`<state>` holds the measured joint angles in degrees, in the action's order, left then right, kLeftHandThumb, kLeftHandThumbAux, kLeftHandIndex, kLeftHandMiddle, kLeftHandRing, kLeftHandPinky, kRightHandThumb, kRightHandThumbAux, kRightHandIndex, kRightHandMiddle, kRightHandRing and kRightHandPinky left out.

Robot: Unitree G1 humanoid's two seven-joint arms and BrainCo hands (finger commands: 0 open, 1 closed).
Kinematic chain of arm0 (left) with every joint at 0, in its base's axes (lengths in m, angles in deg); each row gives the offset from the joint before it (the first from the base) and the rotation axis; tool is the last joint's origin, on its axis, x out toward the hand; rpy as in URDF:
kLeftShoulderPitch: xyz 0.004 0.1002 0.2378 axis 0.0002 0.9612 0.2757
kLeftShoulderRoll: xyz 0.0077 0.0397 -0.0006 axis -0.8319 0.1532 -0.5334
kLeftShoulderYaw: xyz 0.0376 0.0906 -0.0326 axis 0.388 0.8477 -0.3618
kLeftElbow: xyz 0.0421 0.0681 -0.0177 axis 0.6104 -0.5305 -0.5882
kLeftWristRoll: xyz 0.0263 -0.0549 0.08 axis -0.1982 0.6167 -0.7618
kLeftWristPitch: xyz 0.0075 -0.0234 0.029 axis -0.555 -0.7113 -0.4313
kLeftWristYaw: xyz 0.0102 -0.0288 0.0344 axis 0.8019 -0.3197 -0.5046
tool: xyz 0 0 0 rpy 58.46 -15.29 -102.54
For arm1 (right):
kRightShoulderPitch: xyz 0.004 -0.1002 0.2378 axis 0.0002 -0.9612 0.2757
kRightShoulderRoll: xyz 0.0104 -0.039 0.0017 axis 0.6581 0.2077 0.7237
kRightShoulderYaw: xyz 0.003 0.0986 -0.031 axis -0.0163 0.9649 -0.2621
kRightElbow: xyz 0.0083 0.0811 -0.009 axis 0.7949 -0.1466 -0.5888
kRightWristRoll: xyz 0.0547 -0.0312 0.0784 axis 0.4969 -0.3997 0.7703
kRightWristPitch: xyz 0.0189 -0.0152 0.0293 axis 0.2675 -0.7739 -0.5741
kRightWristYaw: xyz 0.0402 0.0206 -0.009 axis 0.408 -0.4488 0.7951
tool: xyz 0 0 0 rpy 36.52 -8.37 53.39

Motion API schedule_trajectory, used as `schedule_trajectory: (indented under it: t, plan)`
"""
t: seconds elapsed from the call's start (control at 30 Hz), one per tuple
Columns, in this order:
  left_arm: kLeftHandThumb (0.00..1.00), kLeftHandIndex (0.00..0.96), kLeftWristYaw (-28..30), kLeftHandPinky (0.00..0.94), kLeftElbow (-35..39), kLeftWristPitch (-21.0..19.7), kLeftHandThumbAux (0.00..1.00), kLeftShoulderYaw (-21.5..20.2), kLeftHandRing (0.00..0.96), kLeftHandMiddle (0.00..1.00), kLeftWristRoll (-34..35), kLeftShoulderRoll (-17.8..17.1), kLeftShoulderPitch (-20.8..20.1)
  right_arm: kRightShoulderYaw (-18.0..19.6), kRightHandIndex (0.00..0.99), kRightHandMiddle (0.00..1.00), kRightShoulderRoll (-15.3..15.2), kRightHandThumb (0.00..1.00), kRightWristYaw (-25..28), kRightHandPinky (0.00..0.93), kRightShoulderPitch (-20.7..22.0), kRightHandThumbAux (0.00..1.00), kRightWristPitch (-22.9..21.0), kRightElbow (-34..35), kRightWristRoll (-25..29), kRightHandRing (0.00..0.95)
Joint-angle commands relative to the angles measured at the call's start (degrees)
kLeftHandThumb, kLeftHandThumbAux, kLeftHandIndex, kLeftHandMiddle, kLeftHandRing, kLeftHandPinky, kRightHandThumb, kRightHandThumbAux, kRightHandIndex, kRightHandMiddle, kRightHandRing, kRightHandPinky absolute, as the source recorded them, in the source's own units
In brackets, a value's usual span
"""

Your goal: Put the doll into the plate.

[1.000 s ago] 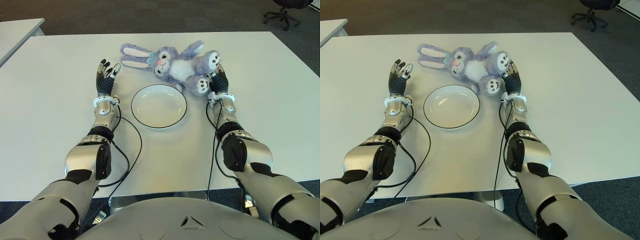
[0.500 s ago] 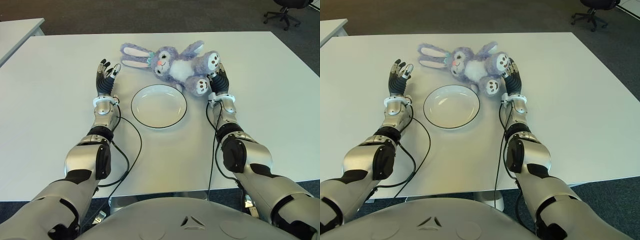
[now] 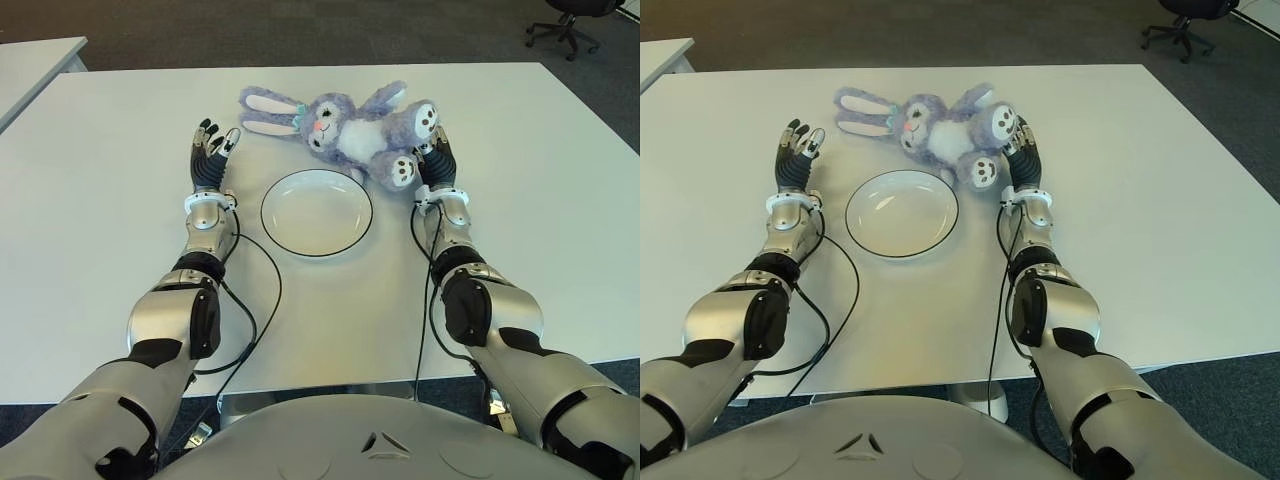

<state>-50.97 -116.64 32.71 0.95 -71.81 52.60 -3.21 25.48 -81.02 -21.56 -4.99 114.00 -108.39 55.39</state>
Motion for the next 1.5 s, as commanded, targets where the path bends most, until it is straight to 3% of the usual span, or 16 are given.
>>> schedule_trajectory:
  t: [0.03, 0.3, 0.57, 0.83, 0.93, 1.17, 1.5]
  plan:
    - [0.0, 0.0, 1.1, 0.173, -4.49, -4.48, 0.494, -0.36, 0.15, 0.129, 0.54, 1.08, 6.13, -0.07, 0.012, 0.037, 2.3, 0.183, -0.91, 0.041, -6.44, 0.601, 1.08, -2.61, 0.37, 0.026]
    - [0.0, 0.0, 1.63, 0.132, -4.41, -4.03, 0.491, -0.56, 0.135, 0.121, 0.71, 1.08, 6.21, -0.41, 0.006, 0.032, 2.1, 0.195, -1.97, 0.036, -5.88, 0.607, 1.11, -2.44, 0.35, 0.023]
    - [0.0, 0.0, 1.7, 0.131, -4.21, -3.47, 0.468, -0.59, 0.13, 0.124, 0.69, 1.26, 6.4, -0.33, 0.002, 0.027, 1.66, 0.132, -3.65, 0.03, -6.06, 0.598, 2.84, -2.09, 0.33, 0.014]
    - [0.0, 0.0, 1.67, 0.125, -4.04, -3.12, 0.467, -0.73, 0.125, 0.118, 0.86, 1.42, 6.53, 1.01, 0.005, 0.025, 1.26, 0.105, -4.24, 0.021, -7.18, 0.573, 6.49, -1.22, 1.78, 0.01]
    - [0.0, 0.0, 1.54, 0.163, -4.03, -3.25, 0.465, -0.73, 0.147, 0.138, 0.85, 1.39, 6.46, 1.71, 0.014, 0.03, 1.43, 0.104, -4.31, 0.028, -7.32, 0.571, 7.75, -0.67, 2.65, 0.014]
    - [0.0, 0.0, 1.71, 0.148, -4.18, -3.58, 0.472, -0.47, 0.14, 0.129, 0.59, 1.19, 6.53, 3.74, 0.006, 0.034, 1.55, 0.142, -1.93, 0.02, -7.22, 0.58, 8.05, -0.38, 5.8, 0.016]
    - [0.0, 0.0, 1.72, 0.139, -4.08, -2.73, 0.459, -0.48, 0.147, 0.137, 0.6, 1.49, 6.9, 2.06, 0.0, 0.031, 1.11, 0.139, -2.55, 0.0, -8.36, 0.575, 10.68, 0.61, 4.58, 0.008]
